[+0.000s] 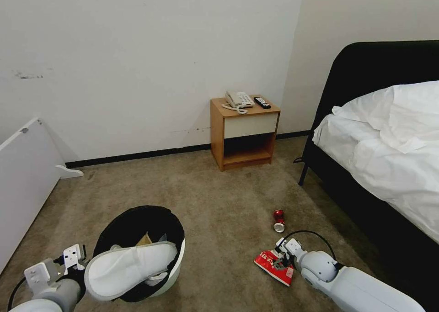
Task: Pick up the trash bin, then pick up the garbage from the floor and place it into the trash bin.
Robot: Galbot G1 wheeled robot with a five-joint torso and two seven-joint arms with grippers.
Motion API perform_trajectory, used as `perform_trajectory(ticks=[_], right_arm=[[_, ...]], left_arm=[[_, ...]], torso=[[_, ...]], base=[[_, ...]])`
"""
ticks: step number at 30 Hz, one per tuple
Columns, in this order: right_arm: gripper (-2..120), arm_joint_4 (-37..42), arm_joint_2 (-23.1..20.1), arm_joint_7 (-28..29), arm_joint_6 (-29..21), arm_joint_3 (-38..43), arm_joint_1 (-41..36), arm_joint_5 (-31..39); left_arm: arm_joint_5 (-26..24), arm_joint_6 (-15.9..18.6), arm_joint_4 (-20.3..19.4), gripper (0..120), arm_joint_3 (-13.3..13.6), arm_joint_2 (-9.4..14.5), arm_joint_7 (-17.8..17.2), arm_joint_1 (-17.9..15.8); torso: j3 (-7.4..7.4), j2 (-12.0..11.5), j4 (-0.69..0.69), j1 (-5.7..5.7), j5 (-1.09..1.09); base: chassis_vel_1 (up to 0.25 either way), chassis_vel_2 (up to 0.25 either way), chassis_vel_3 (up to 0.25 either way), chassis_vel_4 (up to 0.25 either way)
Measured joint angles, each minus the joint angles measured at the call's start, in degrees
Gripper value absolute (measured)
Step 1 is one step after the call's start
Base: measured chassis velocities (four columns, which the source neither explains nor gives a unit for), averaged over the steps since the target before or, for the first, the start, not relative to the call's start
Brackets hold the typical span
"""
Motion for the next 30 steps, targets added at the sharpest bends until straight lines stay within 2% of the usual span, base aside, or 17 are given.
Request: perform_trajectory(ticks=[16,30], right_arm=[[98,-10.75,4.41,-2.36,4.31,-0.82,0.17,-2.82],[98,-16.38,7.45,-3.05,7.77,-0.93,0.77,-3.85]], left_arm=[[-0.42,0.04,0.75,1,0.07,1.12,-0.13,-0.19],[-0.60,0.04,1.63,1,0.26,1.66,-0.17,-0.45]], torso=[[0.00,0.00,0.00,0.00,0.01],[0.00,0.00,-0.01,0.00,-0.01]], base=[[0.000,0.000,0.000,0.000],[0.000,0.000,0.000,0.000]])
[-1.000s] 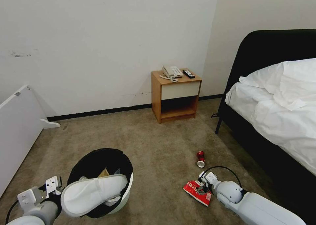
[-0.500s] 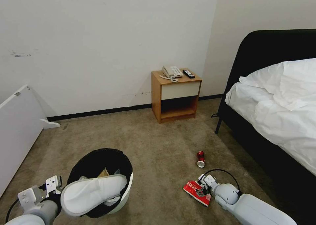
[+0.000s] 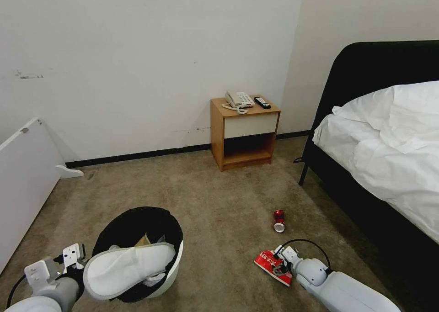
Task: Pick up the trash bin, then pick up the garbage from the floor and place it into the trash bin.
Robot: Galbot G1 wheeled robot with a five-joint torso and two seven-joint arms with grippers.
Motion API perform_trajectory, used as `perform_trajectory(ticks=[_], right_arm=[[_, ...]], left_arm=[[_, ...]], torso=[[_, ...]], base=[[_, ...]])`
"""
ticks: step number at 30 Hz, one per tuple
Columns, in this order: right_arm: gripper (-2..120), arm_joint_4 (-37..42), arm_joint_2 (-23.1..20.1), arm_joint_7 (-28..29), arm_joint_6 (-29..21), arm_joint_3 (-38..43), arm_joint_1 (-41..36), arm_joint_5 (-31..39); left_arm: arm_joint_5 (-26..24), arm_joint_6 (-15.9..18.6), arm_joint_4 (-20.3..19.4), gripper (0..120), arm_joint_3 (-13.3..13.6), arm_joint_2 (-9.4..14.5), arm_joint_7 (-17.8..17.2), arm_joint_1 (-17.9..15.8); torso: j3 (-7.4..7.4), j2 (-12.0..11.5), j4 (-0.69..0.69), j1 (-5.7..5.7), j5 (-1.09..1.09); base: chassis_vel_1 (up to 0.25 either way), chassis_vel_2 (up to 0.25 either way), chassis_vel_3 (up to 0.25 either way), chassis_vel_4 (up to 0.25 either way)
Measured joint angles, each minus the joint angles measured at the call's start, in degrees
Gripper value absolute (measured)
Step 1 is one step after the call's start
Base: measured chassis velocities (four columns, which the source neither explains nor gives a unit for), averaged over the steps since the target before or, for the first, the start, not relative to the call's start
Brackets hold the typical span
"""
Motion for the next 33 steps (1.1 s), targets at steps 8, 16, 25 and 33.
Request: perform_trajectory(ticks=[8,16,25,33], right_arm=[[89,-1.87,1.06,-0.04,1.45,0.18,0.09,-0.61],[57,-2.77,1.62,-0.12,2.85,0.17,-0.63,-1.17],[25,-2.68,1.92,-0.08,3.08,-0.10,-0.97,-1.30],[0,-2.76,1.55,0.19,3.60,0.05,-1.53,-1.51]], left_arm=[[-0.02,-0.02,0.19,1,0.11,0.14,0.00,-0.05],[-0.01,-0.03,0.18,1,0.32,0.06,0.00,-0.06],[-0.01,-0.04,-0.10,1,0.24,0.08,-0.03,0.03],[0.03,-0.05,-0.08,1,0.34,0.00,-0.06,-0.04]], torso=[[0.00,0.00,0.01,0.00,0.01],[0.00,0.00,0.00,0.00,0.01],[0.00,0.00,0.01,0.00,0.01],[0.00,0.00,0.00,0.00,0.00]], base=[[0.000,0.000,0.000,0.000],[0.000,0.000,0.000,0.000],[0.000,0.000,0.000,0.000],[0.000,0.000,0.000,0.000]])
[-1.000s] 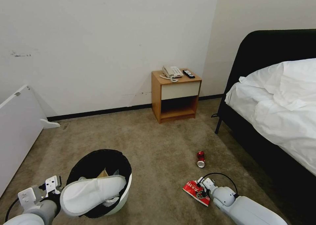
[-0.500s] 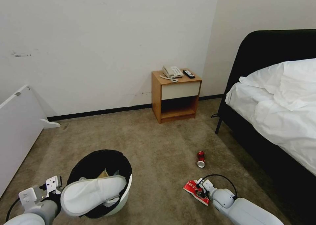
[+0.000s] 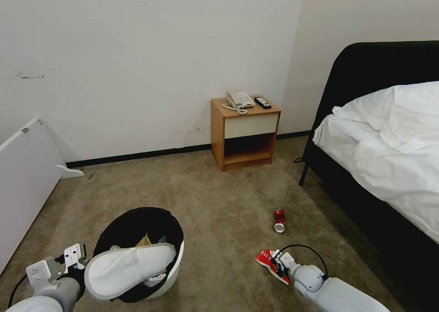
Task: Pick up the trash bin, then pick up the garbage from the floor and place it into the trash bin.
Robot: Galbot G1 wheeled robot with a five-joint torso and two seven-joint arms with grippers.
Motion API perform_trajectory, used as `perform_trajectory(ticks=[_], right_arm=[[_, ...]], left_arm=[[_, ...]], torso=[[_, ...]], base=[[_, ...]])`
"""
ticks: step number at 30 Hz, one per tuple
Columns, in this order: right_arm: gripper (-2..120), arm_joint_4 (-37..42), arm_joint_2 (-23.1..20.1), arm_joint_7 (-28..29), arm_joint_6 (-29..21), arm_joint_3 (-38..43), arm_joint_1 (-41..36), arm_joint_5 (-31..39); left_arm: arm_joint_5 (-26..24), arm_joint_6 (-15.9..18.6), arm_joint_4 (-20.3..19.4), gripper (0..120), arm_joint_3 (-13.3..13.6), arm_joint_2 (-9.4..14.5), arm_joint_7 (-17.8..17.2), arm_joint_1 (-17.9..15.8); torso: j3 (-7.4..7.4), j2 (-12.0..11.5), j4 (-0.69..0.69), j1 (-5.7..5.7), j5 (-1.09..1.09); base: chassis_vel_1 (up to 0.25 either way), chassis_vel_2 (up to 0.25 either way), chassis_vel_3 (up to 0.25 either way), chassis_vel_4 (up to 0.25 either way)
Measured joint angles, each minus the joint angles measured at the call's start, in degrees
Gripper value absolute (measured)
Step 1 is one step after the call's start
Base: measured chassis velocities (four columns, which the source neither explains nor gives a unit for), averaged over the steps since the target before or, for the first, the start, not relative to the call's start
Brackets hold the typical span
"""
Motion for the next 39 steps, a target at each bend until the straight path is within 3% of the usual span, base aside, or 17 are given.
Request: perform_trajectory(ticks=[9,15,22,24,34,39], right_arm=[[0,3.39,-2.58,0.86,-0.35,0.33,-0.51,2.20],[0,17.51,-9.05,4.77,-1.78,2.19,-0.90,7.30],[0,27.89,-12.80,7.83,-2.88,4.38,0.70,11.17],[0,34.12,-14.49,9.11,-3.50,6.86,2.38,13.95],[0,47.75,-16.52,9.22,-1.45,10.71,6.80,18.72],[0,55.27,-15.81,8.71,-0.39,9.78,12.29,24.71]], left_arm=[[0.00,0.05,0.16,1,0.27,0.19,-0.08,-0.13],[-0.83,0.49,-0.34,1,1.00,-0.08,-0.87,-0.36],[-1.61,0.53,-1.70,1,1.05,-0.24,-1.53,-0.18],[-3.66,0.55,-2.69,1,1.06,0.18,-2.65,-0.06],[-9.17,0.59,-3.87,1,0.47,2.30,-5.19,-1.02],[-12.01,0.63,-4.11,1,0.47,3.82,-6.57,-1.59]], torso=[[0.01,0.00,0.00,0.00,0.02],[0.01,0.00,0.00,0.00,0.01],[0.01,0.00,0.00,0.00,0.02],[0.01,0.00,0.00,0.00,-0.01],[0.01,0.00,0.00,0.00,0.00],[0.01,0.00,-0.01,0.00,-0.01]], base=[[0.000,0.000,0.000,0.000],[0.000,0.000,0.000,0.000],[0.000,0.000,0.000,0.000],[0.000,0.000,0.000,0.000],[0.000,0.000,0.000,0.000],[0.000,0.000,0.000,0.000]])
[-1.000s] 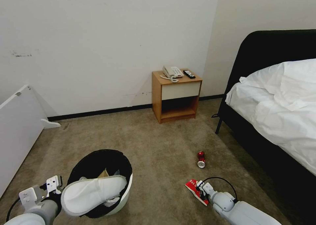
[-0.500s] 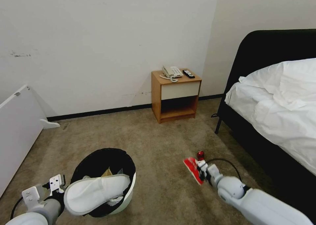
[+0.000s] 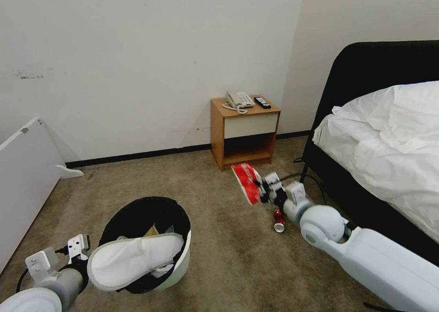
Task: Pick up the trash bin, then pick up the garbage from the floor and place it into the trash bin.
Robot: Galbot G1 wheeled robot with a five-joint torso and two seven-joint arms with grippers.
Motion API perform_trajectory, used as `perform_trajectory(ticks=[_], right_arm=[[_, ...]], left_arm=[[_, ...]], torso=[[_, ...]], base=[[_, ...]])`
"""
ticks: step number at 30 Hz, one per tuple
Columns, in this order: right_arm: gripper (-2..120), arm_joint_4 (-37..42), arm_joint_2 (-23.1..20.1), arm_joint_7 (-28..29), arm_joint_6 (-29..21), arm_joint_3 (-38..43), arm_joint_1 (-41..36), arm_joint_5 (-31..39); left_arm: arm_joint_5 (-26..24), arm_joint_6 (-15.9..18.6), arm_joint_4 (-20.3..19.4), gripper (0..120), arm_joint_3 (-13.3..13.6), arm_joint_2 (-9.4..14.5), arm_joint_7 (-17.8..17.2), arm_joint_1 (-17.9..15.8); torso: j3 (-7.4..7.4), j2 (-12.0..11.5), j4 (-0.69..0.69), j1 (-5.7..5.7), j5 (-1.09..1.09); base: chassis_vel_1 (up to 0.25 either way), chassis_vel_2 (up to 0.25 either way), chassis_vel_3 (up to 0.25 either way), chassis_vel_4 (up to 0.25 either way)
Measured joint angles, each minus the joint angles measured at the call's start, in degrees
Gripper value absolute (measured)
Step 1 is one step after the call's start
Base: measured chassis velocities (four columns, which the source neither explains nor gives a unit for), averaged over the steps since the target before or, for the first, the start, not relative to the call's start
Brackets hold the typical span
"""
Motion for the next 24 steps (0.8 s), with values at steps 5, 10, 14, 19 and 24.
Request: perform_trajectory(ticks=[5,10,14,19,24], right_arm=[[0,7.81,4.06,2.26,-4.62,-4.93,11.42,10.17],[0,9.01,7.07,3.29,-7.17,-11.00,17.72,14.84],[0,8.60,9.00,4.31,-8.29,-15.04,20.04,16.23],[0,7.55,13.29,8.23,-12.60,-19.38,22.31,21.11],[0,6.65,15.46,9.69,-15.06,-21.72,23.17,22.19]], left_arm=[[-0.58,0.00,-0.29,1,0.28,0.94,-0.33,-0.32],[-0.74,0.00,-0.56,1,0.48,1.48,-0.37,-0.39],[-0.74,0.00,-0.71,1,0.54,1.58,-0.37,-0.41],[-0.73,0.00,-1.22,1,0.60,1.70,-0.33,-0.30],[-0.75,0.01,-1.53,1,0.44,1.92,-0.28,-0.22]], torso=[[0.00,0.00,0.04,0.00,-0.02],[0.00,0.00,0.00,0.00,-0.01],[0.00,0.00,0.01,0.00,0.00],[0.00,0.00,0.01,0.00,0.00],[0.00,0.00,0.01,0.00,0.00]], base=[[0.000,0.000,0.000,0.000],[0.000,0.000,0.000,0.000],[0.000,0.000,0.000,0.000],[0.000,0.000,0.000,0.000],[0.000,0.000,0.000,0.000]])
